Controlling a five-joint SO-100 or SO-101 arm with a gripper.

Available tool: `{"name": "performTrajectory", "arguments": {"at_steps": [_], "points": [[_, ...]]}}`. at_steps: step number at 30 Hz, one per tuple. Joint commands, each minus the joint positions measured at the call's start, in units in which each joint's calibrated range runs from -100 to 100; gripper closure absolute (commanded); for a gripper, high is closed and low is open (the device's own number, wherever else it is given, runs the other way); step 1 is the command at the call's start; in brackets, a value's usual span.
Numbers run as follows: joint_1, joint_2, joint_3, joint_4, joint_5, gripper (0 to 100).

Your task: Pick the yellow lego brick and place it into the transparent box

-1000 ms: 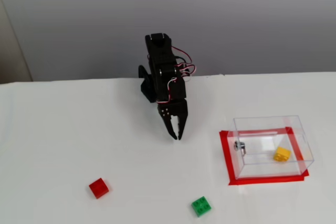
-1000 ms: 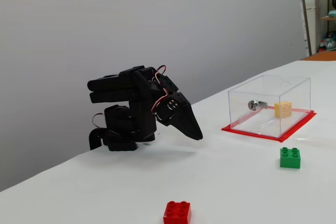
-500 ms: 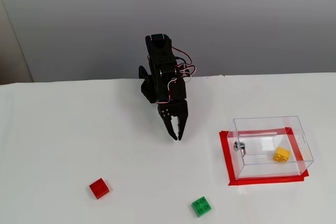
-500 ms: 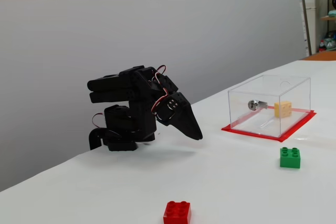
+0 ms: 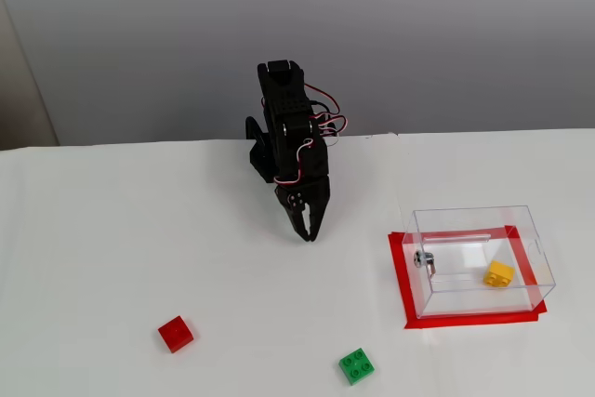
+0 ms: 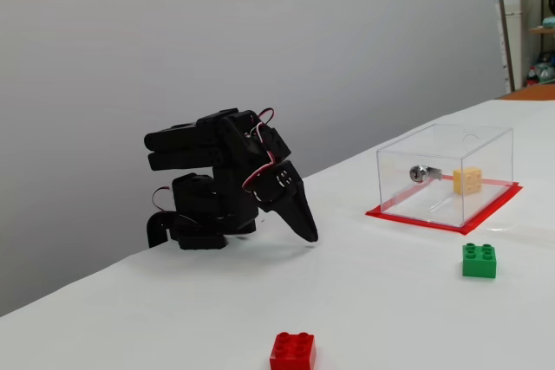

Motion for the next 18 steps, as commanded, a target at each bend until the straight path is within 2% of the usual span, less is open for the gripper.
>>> {"name": "performTrajectory", "arguments": {"at_steps": [1,18], "points": [[0.0,-0.1,-1.5,3.3,-0.1,98],[0.0,-0.1,-1.9,3.8,-1.4,98]]}}
